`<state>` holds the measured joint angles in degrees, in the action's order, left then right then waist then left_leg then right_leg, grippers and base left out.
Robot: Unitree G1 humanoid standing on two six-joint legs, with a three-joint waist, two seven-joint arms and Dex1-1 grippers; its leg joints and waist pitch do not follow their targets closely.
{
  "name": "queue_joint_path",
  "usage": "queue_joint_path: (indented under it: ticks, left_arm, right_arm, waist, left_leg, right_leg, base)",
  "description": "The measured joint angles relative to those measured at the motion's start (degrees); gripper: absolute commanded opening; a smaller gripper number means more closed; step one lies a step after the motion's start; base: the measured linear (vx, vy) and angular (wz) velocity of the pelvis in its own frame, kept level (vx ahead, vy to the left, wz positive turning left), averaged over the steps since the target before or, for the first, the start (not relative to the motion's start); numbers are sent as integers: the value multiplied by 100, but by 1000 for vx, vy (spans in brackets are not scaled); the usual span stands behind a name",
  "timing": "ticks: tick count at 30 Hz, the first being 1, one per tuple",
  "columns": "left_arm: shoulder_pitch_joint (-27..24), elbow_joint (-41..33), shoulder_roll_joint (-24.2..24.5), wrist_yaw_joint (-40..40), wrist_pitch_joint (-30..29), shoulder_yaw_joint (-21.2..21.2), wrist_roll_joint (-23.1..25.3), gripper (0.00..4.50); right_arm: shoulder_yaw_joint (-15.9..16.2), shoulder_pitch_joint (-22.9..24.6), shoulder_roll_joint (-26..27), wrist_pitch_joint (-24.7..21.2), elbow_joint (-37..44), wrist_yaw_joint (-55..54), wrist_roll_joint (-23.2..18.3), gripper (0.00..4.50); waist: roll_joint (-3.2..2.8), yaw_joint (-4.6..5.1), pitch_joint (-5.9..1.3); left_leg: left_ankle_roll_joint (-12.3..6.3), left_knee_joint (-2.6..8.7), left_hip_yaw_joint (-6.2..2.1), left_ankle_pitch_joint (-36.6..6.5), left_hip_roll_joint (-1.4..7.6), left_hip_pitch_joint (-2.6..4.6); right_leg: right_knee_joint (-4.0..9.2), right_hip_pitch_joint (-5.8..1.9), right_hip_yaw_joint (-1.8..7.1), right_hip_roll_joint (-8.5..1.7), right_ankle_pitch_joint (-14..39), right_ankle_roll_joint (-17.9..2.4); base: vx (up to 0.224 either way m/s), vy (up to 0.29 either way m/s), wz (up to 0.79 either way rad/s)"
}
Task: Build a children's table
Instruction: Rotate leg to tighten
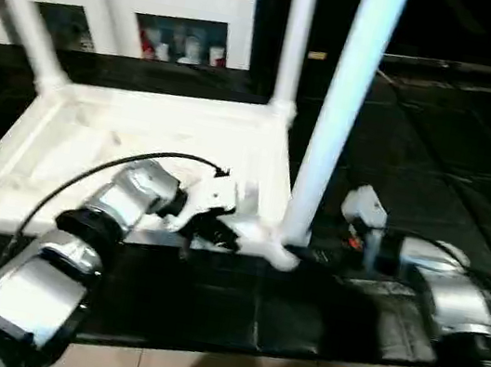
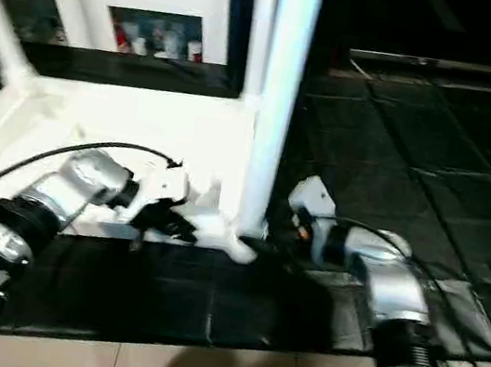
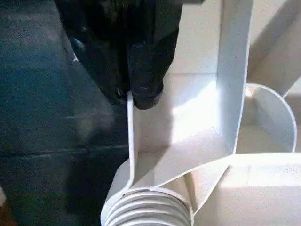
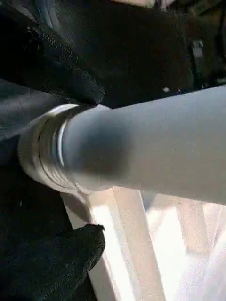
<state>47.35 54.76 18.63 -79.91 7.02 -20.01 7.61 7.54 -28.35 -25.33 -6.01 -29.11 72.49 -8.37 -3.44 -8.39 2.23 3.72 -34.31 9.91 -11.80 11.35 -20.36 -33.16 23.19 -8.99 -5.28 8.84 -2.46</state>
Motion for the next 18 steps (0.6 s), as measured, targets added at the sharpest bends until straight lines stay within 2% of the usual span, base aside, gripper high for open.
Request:
queue_joint_path:
  ticks: [11,18]
  left_arm:
    - [-82,-162,67,-443,271,-137,-1,0]
    - [-134,-253,64,-486,302,-170,-3,0]
  right_arm:
    - [314,-2,-11,53,-3,553,-22,440]
    - [413,-5,77,59,-43,653,-24,381]
  waist:
    - [5,-42,0]
    - [5,-55,0]
  left_leg:
    - [0,-6,-1,0,0,-2]
    - [0,-6,-1,0,0,-2]
  right_leg:
    - [-2,-1,1,0,4,8]
    - [-2,-1,1,0,6,10]
  base:
    - [0,0,0]
    - [0,0,0]
